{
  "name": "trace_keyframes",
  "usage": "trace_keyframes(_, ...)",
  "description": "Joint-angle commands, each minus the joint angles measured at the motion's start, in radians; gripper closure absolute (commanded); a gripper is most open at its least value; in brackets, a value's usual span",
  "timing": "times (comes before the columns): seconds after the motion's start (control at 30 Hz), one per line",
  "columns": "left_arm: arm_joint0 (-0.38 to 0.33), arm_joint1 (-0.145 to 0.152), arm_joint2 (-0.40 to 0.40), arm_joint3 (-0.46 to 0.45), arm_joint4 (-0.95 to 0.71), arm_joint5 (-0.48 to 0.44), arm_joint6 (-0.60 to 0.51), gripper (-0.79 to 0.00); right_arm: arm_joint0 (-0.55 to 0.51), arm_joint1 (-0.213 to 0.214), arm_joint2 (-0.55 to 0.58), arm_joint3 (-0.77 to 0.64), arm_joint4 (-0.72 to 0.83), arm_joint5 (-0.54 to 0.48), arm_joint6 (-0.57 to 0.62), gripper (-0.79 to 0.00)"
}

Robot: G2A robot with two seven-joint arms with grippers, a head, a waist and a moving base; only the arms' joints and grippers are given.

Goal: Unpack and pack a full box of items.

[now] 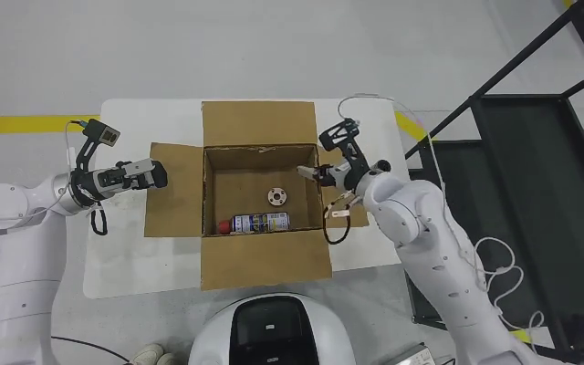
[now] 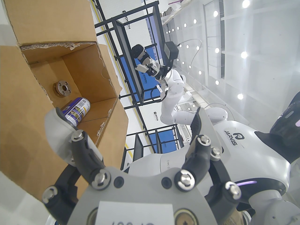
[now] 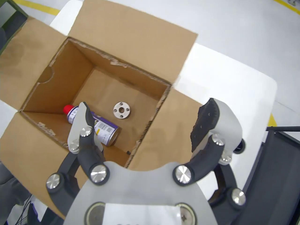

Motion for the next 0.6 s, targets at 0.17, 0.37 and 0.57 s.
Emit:
trace_keyframes(0.17,0.000,0.000,0.000,0.000,0.000,0.000,0.000,-0.785,0.088,-0.032,-0.161,0.119,0.027,0.081,0.004,-0.785)
trace_keyframes(0.37,0.000,0.000,0.000,0.000,0.000,0.000,0.000,-0.785,0.128,-0.045,-0.193,0.185,0.061,0.101,-0.006,-0.785)
trace_keyframes(0.57,0.000,0.000,0.000,0.000,0.000,0.000,0.000,-0.785,0.128,-0.045,-0.193,0.185,0.061,0.101,-0.006,-0.785)
